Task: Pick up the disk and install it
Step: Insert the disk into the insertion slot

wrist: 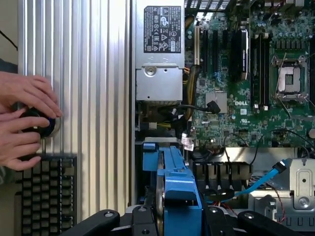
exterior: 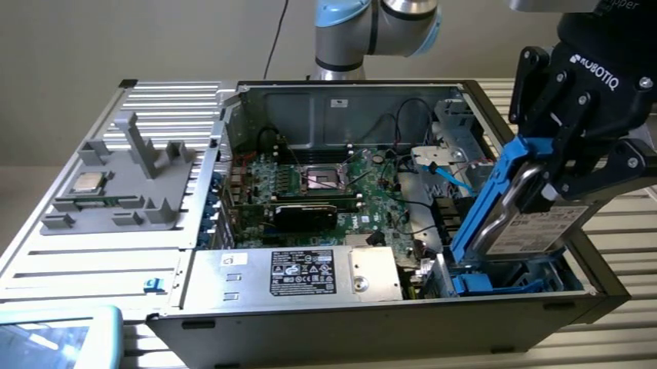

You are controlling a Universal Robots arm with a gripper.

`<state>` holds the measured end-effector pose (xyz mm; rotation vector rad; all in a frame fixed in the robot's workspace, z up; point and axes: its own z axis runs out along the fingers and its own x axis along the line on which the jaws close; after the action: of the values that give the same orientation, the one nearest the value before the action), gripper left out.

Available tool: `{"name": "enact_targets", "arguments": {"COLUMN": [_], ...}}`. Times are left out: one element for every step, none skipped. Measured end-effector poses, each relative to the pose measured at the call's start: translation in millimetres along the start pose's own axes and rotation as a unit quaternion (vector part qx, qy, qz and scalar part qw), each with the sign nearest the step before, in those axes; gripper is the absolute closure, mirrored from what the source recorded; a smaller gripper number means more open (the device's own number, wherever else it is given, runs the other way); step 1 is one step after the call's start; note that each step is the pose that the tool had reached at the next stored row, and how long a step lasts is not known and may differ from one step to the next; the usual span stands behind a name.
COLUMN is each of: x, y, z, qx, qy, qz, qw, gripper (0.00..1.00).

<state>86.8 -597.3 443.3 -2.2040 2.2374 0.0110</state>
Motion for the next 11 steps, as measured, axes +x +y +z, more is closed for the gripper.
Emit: {"name": "enact_targets", "arguments": {"x": [-1.4,-2.0,-2.0,-2.0,-2.0,-2.0,-1.9,-1.7,-1.4,-1.4,-1.5], "y": [0.0,0.1,0.1,0.1,0.1,0.1,0.1,0.2,0.2,0.1,0.1], "z": [0.7,1.2,1.6,1.9,2.1,2.2,2.3,2.5,2.8,3.3,4.0], "qx": [0.0,0.0,0.0,-0.0001,-0.0001,-0.0001,-0.0001,-0.0002,-0.0005,-0.0007,-0.0007], "qy": [-0.0001,-0.0004,-0.0008,-0.0016,-0.0021,-0.0022,-0.0021,-0.0023,-0.0023,-0.0023,-0.0022], "qz": [0.0,0.0,0.0,0.0,0.0,0.0,0.0,0.0,0.0,0.0,0.0], "qw": [1.0,1.0,1.0,1.0,1.0,1.0,1.0,1.0,1.0,1.0,1.0], "gripper": [0.63,0.63,0.63,0.63,0.63,0.63,0.63,0.63,0.63,0.63,0.63]}}
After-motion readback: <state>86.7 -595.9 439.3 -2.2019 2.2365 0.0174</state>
